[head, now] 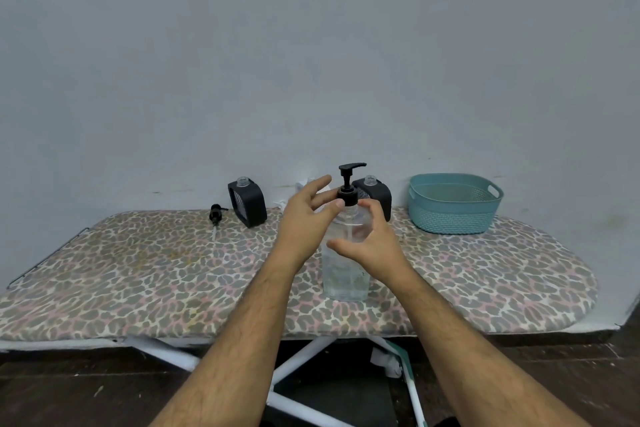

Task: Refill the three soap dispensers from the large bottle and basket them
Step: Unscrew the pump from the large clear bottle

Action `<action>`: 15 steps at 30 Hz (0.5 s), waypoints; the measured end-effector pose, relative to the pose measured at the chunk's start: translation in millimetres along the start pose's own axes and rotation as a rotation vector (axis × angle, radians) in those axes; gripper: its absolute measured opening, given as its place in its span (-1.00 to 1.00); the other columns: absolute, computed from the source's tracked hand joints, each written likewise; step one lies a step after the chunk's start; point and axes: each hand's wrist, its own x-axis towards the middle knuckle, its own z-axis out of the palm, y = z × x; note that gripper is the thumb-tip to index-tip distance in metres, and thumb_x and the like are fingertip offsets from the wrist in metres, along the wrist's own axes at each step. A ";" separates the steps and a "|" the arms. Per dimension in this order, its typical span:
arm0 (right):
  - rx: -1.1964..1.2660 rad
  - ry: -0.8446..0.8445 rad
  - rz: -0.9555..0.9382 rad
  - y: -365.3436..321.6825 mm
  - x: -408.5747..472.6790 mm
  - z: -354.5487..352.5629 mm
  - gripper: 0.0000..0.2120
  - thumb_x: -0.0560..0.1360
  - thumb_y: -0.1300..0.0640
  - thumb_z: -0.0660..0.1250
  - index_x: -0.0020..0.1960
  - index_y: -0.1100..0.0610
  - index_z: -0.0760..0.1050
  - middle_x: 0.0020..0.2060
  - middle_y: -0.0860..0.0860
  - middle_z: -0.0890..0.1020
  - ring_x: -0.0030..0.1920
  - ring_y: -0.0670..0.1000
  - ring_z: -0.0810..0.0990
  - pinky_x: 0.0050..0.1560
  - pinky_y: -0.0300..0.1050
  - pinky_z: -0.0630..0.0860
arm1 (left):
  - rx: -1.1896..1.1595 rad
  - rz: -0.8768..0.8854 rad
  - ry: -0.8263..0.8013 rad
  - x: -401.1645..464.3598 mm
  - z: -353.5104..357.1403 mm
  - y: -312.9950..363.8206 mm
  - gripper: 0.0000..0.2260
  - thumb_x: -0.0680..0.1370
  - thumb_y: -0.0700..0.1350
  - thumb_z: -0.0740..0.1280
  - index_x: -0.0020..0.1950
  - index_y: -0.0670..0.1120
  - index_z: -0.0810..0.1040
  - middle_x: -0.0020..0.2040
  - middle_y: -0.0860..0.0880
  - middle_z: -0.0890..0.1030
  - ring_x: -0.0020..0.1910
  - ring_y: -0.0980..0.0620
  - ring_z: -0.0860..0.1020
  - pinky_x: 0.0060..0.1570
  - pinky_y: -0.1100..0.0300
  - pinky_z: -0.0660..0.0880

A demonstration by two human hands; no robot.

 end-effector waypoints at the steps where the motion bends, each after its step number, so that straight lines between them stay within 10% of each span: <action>1: 0.000 -0.004 0.000 -0.1 -0.6 0.0 -0.25 0.29 -0.04 0.60 0.32 -0.19 0.24 0.13 -0.18 0.47 0.06 -0.30 0.46 -0.06 -0.33 0.39 | -0.014 0.007 0.040 0.8 -1.4 -0.9 -0.56 0.56 -0.16 0.40 0.43 -0.02 0.44 0.10 0.10 0.69 0.15 0.26 0.58 0.13 0.30 0.40; 5: -0.002 -0.002 0.000 -0.2 -1.0 -0.7 -0.23 0.29 -0.05 0.59 0.35 -0.16 0.23 0.20 -0.16 0.46 0.08 -0.31 0.44 -0.04 -0.34 0.38 | -0.048 0.013 0.112 9.3 -0.4 -0.4 -0.60 0.51 -0.22 0.45 0.33 -0.02 0.51 -0.02 0.01 0.69 0.06 0.12 0.64 0.14 0.19 0.52; 9: -0.013 -0.008 -0.001 -1.2 -0.5 -0.1 -0.26 0.28 -0.08 0.59 0.30 -0.23 0.22 0.16 -0.17 0.48 0.07 -0.27 0.49 -0.03 -0.31 0.45 | -0.021 -0.028 -0.102 16.0 2.4 -2.3 -0.45 0.54 -0.17 0.43 0.49 0.05 0.35 0.27 0.07 0.59 0.34 0.13 0.48 0.34 0.13 0.38; 15: 0.004 -0.009 -0.013 2.4 0.9 1.6 -0.23 0.24 -0.13 0.60 0.30 -0.21 0.24 0.17 -0.17 0.55 0.12 -0.20 0.58 0.12 -0.10 0.57 | 0.003 -0.022 -0.087 12.4 14.2 -1.8 -0.40 0.50 -0.17 0.46 0.49 0.06 0.34 0.20 0.12 0.64 0.18 0.27 0.57 0.05 0.43 0.39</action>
